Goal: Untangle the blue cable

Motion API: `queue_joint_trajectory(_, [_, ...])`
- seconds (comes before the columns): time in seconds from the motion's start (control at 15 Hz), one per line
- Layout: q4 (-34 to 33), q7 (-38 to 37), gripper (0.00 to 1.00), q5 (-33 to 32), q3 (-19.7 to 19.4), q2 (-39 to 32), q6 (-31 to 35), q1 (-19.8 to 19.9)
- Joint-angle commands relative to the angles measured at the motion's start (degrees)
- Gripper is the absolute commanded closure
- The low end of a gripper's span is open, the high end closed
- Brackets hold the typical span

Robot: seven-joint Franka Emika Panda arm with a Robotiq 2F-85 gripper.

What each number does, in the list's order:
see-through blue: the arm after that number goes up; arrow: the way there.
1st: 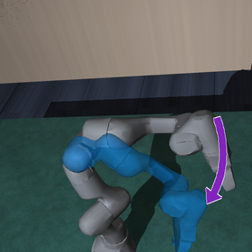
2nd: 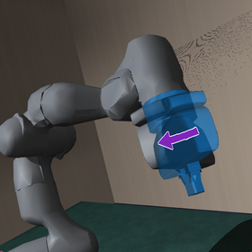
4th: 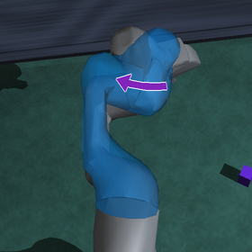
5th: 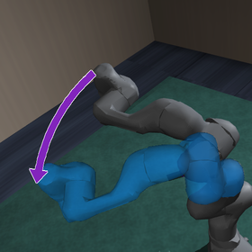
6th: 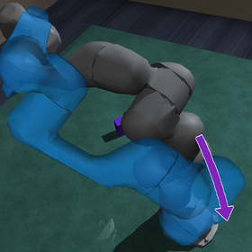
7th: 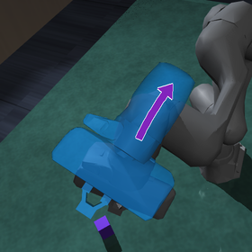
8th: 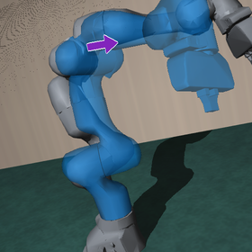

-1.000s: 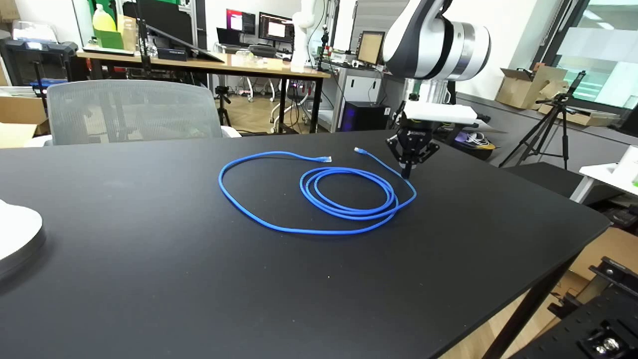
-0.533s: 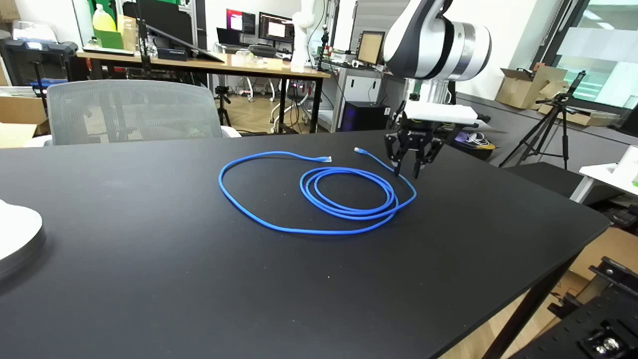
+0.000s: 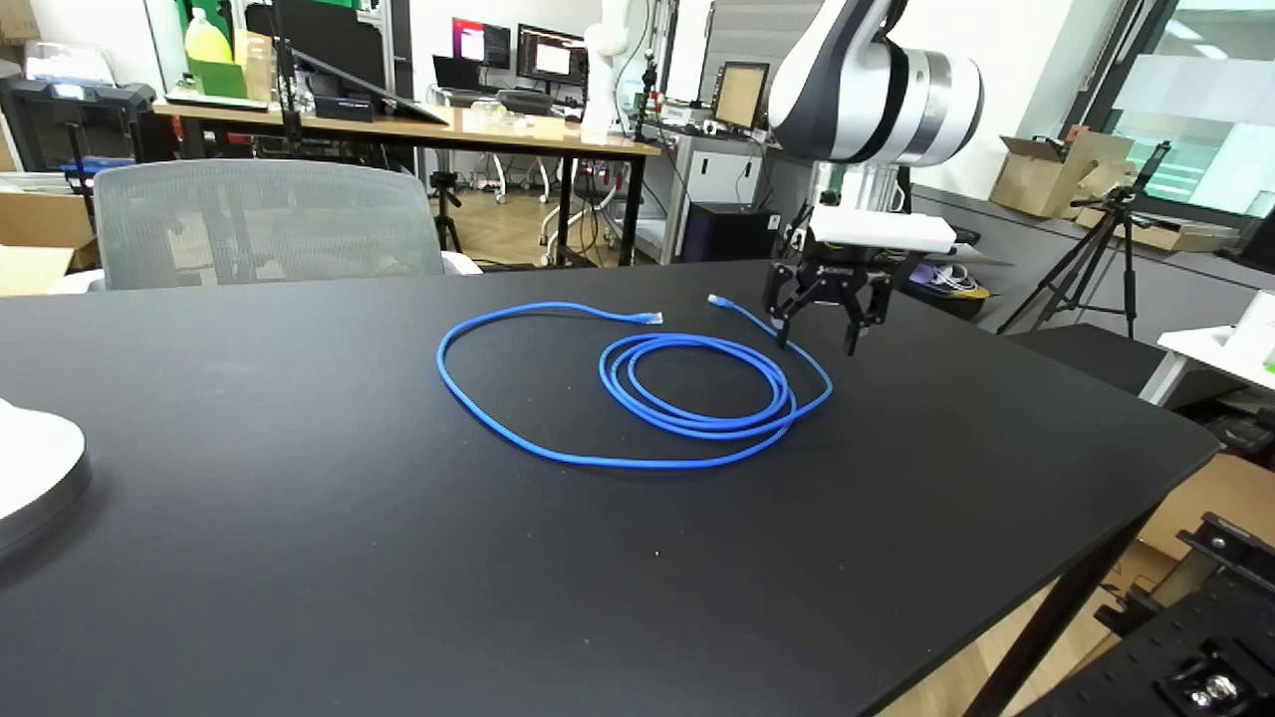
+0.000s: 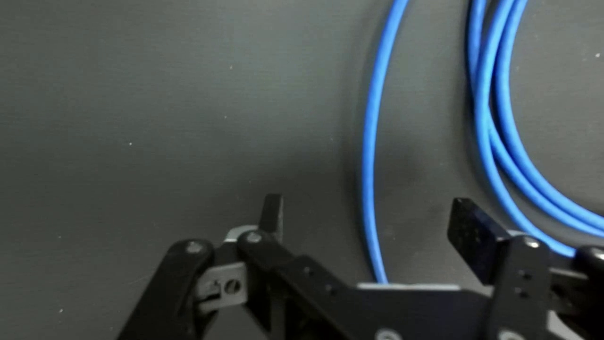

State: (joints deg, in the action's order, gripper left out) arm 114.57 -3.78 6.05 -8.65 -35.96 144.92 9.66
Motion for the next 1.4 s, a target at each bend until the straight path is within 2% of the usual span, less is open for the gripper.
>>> queue_joint_trajectory(0.0, [-0.6, -1.93, 0.39, 0.72, 0.12, -0.44, -0.22, 0.42])
queue_joint_trajectory(0.47, [-0.54, -1.9, 0.89, 1.48, 0.14, -0.63, -0.24, 0.63])
queue_joint_trajectory(0.6, [-0.43, -1.78, 0.99, 1.57, 0.22, -0.43, -0.32, 0.73])
queue_joint_trajectory(0.87, [0.51, -1.32, 0.98, 0.74, 0.13, 2.22, 0.35, -0.05])
queue_joint_trajectory(1.13, [1.53, -1.82, 0.98, -3.88, -1.07, 8.12, 2.37, -3.78])
queue_joint_trajectory(1.33, [0.68, -1.39, 0.98, -6.66, -0.08, 11.67, 3.38, -5.86])
